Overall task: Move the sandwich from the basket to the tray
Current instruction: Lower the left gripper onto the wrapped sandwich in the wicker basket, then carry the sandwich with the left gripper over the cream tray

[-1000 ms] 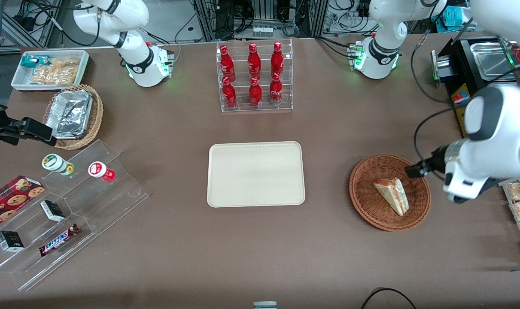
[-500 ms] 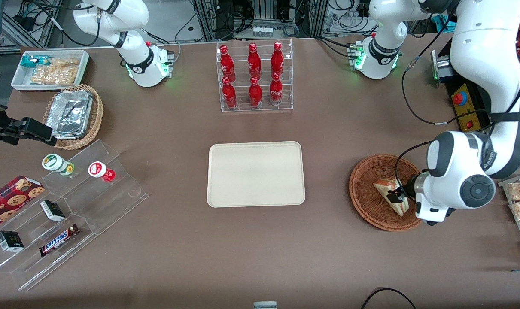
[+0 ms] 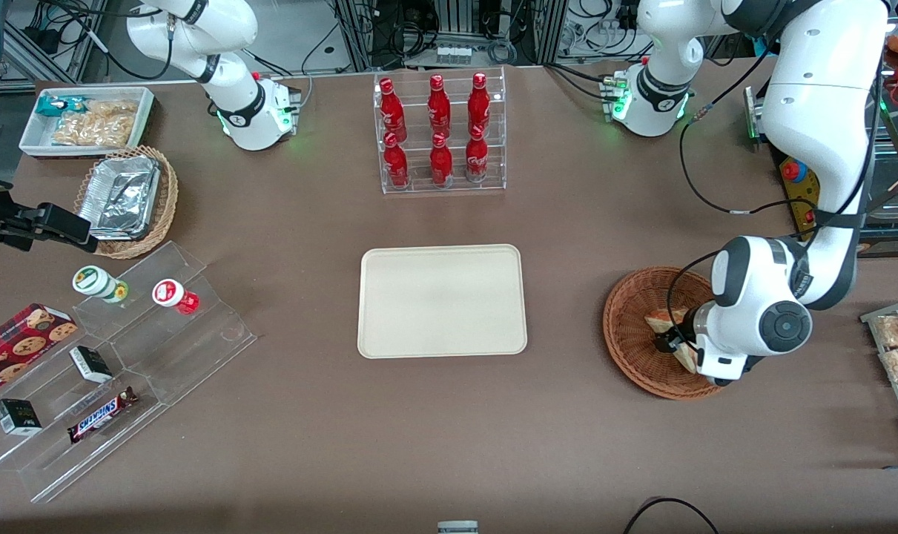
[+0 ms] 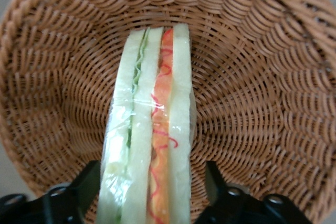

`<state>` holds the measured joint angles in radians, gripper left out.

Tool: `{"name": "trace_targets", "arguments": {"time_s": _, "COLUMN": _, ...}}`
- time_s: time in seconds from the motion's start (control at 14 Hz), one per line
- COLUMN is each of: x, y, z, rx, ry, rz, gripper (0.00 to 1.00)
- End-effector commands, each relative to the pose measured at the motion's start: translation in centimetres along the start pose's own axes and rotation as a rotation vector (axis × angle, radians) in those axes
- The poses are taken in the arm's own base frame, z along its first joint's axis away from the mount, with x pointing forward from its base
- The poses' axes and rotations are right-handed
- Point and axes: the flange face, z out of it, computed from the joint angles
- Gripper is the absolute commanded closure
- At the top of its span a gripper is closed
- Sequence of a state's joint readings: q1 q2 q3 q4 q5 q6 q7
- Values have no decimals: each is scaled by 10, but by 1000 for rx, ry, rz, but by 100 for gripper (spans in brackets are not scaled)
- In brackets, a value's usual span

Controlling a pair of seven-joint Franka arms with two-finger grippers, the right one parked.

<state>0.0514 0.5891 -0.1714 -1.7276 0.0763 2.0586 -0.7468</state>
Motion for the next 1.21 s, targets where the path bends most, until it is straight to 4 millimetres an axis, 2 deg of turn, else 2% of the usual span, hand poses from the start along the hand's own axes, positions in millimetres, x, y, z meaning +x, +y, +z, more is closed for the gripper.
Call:
{"name": "trace_targets", "arguments": {"time_s": 0.0, "x": 0, "y": -8, "z": -3, "rx": 3, "ry": 29, "rz": -16, "gripper": 59}}
{"name": "trace_targets", "arguments": {"time_s": 0.07, "x": -1, "y": -8, "z": -15, "rx": -5, "ry": 42, "rz": -16, "gripper": 67}}
{"name": "trace_targets", "arguments": {"time_s": 0.21, "x": -11, "y": -4, "z": -43, "rx": -14, "ry": 64, "rz": -5, "gripper": 68}}
{"name": "trace_targets", "arguments": {"time_s": 0.29, "x": -24, "y": 5, "z": -63, "rx": -6, "ry": 68, "rz": 16, "gripper": 68}}
{"name": "trace_targets", "arguments": {"time_s": 0.43, "x": -69, "y": 45, "z": -97, "rx": 43, "ry": 60, "rz": 99, "gripper": 68}}
{"name": "trace_targets", "arguments": {"time_s": 0.57, "x": -123, "y": 94, "z": -112, "rx": 73, "ry": 66, "rz": 170, "gripper": 67}}
{"name": "trace_targets", "arguments": {"time_s": 0.64, "x": -154, "y": 120, "z": -112, "rx": 71, "ry": 75, "rz": 203, "gripper": 67}}
{"name": "trace_targets", "arguments": {"time_s": 0.93, "x": -247, "y": 229, "z": -76, "rx": 49, "ry": 104, "rz": 383, "gripper": 68}}
{"name": "trace_targets", "arguments": {"time_s": 1.14, "x": -298, "y": 282, "z": -35, "rx": 33, "ry": 96, "rz": 478, "gripper": 67}}
